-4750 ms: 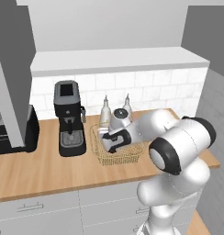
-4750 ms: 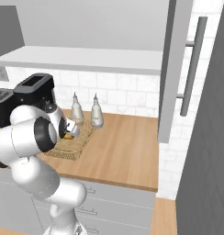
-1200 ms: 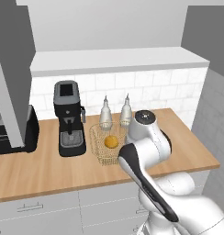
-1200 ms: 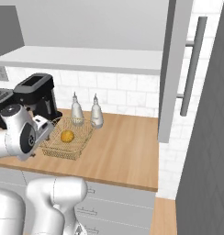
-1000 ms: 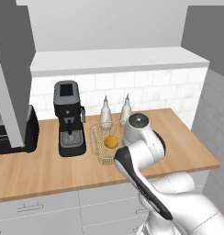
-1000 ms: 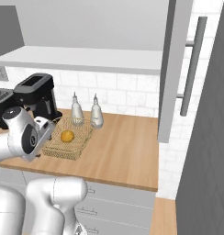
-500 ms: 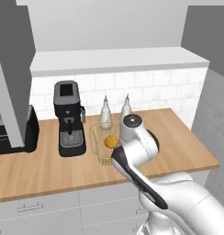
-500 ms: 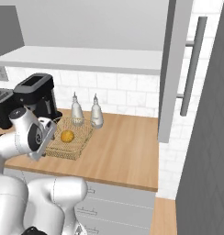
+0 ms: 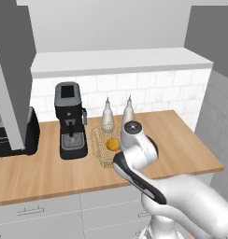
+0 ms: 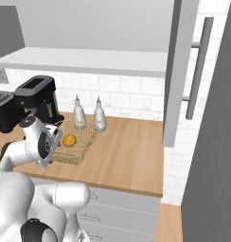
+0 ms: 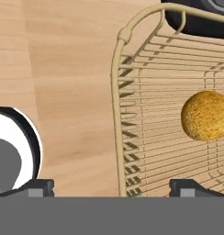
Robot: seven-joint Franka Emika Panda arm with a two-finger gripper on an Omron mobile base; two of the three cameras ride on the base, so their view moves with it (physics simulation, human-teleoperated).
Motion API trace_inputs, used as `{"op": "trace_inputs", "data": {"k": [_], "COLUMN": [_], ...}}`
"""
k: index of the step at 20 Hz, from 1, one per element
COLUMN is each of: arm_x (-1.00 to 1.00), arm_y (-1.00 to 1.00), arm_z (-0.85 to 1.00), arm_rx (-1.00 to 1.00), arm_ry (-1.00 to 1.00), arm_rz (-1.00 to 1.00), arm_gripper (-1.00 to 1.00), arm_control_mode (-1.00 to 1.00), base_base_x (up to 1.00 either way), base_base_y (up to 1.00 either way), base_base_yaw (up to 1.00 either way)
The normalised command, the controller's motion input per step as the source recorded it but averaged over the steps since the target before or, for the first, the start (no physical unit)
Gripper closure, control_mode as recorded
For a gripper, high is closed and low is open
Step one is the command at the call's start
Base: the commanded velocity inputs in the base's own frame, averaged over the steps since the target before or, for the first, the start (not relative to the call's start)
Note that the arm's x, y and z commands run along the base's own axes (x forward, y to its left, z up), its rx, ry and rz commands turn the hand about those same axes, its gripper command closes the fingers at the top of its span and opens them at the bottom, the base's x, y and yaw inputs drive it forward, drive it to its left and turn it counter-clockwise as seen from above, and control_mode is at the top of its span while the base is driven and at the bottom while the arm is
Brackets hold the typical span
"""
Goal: Open the cabinet, pick up the bread from the cabinet and place it in the basket. Then move the basket to the dining counter.
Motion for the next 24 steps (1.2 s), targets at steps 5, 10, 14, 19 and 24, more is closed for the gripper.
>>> {"op": "trace_inputs", "data": {"k": [5, 10, 14, 19, 24], "arm_x": [0.28, 0.00, 0.00, 0.02, 0.12], "arm_y": [0.00, 0.00, 0.00, 0.00, 0.00], "arm_z": [-0.35, -0.33, -0.31, -0.31, -0.05], "arm_rx": [0.00, 0.00, 0.00, 0.00, 0.00], "arm_ry": [0.01, 0.00, 0.00, 0.00, 0.00], "arm_rz": [0.05, 0.05, 0.04, 0.05, 0.04], "arm_gripper": [-1.00, -1.00, -1.00, -1.00, -1.00], "arm_control_mode": [-1.00, -1.00, -1.00, -1.00, -1.00], "base_base_x": [0.00, 0.00, 0.00, 0.00, 0.00], "base_base_y": [0.00, 0.00, 0.00, 0.00, 0.00], "base_base_yaw": [0.00, 0.00, 0.00, 0.00, 0.00]}}
